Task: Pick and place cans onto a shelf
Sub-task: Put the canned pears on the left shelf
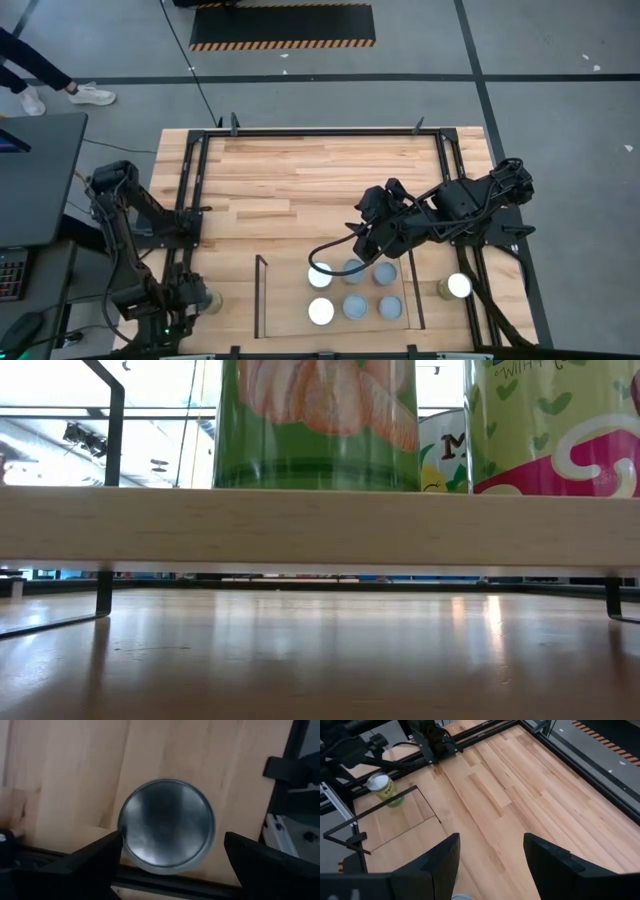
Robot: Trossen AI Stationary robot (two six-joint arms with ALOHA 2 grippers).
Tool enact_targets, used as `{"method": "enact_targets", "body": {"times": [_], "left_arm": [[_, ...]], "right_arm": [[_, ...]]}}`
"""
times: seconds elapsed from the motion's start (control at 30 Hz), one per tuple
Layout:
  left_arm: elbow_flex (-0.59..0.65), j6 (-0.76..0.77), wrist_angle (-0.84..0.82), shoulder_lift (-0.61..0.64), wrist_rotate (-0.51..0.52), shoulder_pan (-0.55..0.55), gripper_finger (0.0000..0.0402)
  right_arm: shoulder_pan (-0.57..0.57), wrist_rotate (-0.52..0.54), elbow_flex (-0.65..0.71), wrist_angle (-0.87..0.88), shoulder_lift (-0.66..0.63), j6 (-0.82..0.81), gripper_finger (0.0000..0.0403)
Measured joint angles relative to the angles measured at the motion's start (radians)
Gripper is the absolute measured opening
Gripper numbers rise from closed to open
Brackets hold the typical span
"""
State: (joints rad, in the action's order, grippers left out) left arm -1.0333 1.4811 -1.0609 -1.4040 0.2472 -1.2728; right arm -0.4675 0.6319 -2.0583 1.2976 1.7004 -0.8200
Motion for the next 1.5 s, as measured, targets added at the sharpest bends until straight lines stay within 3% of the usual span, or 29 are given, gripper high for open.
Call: {"method": "enact_targets", "body": {"times": [0.27,0.53,0.93,1.27,1.5], "left_arm": [[0.012,-0.027,-0.006,-0.006,0.042,0.013,0.0359],[0.044,-0.038,0.059,-0.012,0.022,0.043,0.0359],[0.049,-0.196,0.103,-0.013,0.044,0.119,0.0359],[0.136,-0.237,0.257,-0.015,-0.068,0.156,0.0356],[0.129,-0.286,0.251,-0.007,-0.130,0.169,0.0316]], "right_arm": [[0.000,0.000,0.000,-0.004,0.000,0.000,0.0227],[-0.001,-0.003,0.000,-0.031,0.000,0.000,0.0227],[-0.001,-0.004,0.000,-0.034,0.000,0.000,0.0227],[-0.002,-0.027,0.000,-0.041,0.000,0.000,0.0226],[-0.002,-0.027,0.000,-0.040,0.000,0.008,0.0226]]}}
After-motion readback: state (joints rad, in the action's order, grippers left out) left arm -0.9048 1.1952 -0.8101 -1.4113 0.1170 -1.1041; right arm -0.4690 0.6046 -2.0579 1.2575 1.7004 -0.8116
